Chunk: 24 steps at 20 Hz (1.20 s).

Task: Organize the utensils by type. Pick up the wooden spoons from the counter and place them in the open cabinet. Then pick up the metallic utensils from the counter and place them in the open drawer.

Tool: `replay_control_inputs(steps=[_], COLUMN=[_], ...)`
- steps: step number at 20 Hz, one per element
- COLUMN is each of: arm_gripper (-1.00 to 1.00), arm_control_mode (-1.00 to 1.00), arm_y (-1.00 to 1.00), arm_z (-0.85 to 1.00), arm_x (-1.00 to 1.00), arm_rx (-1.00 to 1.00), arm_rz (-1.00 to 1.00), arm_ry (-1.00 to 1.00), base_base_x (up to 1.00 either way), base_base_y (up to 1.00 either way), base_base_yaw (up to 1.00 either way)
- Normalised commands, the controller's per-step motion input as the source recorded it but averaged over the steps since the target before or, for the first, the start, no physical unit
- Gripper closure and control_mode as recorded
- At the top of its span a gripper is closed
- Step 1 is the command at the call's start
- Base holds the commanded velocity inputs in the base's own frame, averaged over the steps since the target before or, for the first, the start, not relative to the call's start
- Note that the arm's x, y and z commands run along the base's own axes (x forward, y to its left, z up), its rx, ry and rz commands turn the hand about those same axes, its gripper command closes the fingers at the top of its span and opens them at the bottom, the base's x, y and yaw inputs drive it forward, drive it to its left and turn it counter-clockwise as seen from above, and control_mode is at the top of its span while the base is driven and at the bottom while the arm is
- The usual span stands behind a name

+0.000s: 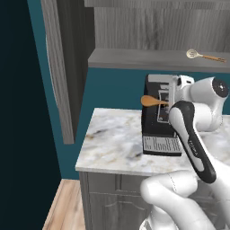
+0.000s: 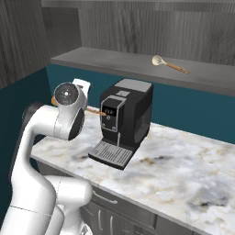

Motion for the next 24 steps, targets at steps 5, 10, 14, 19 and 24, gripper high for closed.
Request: replay_control_inputs(steps=[5, 10, 14, 19, 24], arm_gripper=[1.0, 1.0, 1.0, 1.0, 1.0], arm_control_mode=[-1.0, -1.0, -1.0, -1.0, -1.0], arm_y=[0.1, 0.11, 0.03, 0.0, 0.0], arm_z=[0.85, 0.79, 0.61, 0.61, 0.29], arm_x=[0.27, 0.38, 0.59, 0.68, 0.73], arm_rx=[-0.11, -0.09, -0.13, -0.1, -0.1], arm_rz=[0.09, 0.04, 0.0, 0.0, 0.0], arm_ry=[-0.27, -0.17, -0.11, -0.03, -0.01], base_base_x=[0.0, 0.0, 0.0, 0.0, 0.0], base_base_y=[0.0, 0.0, 0.0, 0.0, 0.0], base_base_yaw=[0.0, 0.0, 0.0, 0.0, 0.0])
